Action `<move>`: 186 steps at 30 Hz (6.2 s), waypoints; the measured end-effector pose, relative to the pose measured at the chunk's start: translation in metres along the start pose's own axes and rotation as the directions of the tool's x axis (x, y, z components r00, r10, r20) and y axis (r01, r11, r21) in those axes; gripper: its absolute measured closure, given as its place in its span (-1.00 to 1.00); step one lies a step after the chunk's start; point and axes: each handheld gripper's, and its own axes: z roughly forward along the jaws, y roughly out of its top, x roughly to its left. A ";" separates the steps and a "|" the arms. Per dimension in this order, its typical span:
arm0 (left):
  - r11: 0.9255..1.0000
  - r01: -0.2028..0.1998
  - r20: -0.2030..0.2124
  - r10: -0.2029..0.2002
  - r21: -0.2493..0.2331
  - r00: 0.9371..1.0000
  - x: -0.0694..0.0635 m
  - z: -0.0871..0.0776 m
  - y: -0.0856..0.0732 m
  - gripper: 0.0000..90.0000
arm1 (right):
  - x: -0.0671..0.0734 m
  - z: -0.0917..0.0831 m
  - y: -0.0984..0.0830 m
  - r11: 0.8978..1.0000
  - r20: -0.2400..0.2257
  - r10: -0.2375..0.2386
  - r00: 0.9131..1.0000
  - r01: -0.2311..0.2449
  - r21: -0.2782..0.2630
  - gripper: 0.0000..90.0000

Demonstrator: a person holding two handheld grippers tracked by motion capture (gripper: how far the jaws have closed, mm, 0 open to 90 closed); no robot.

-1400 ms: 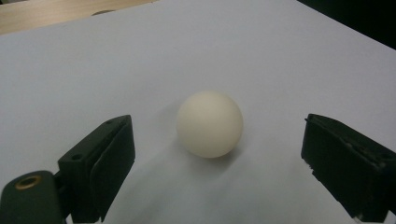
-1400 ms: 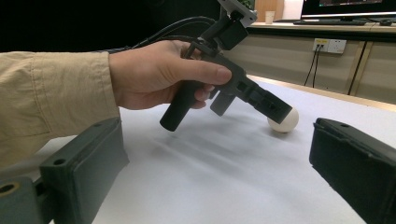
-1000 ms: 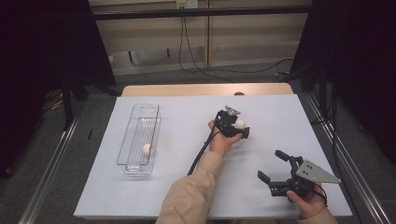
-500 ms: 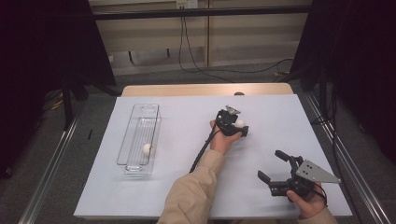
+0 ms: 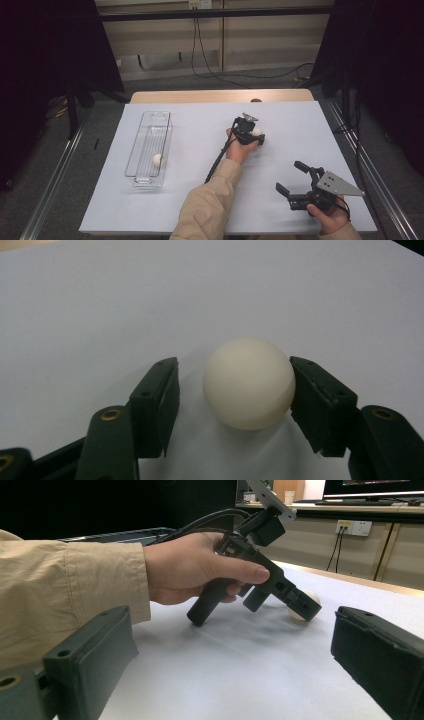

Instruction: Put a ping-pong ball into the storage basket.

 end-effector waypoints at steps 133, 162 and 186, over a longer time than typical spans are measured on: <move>1.000 0.030 0.015 -0.030 -0.003 0.999 0.077 -0.157 -0.043 0.14 | 0.004 0.008 -0.001 0.999 0.026 -0.029 0.999 0.028 0.023 -0.93; 0.999 0.041 -0.025 -0.041 0.003 0.999 0.087 -0.162 -0.047 0.14 | 0.004 0.006 0.000 0.999 0.026 -0.035 0.999 0.034 0.020 -0.93; 0.999 0.049 -0.037 -0.049 0.000 0.998 0.092 -0.169 -0.046 0.14 | 0.004 0.007 0.000 0.999 0.027 -0.038 0.999 0.037 0.022 -0.93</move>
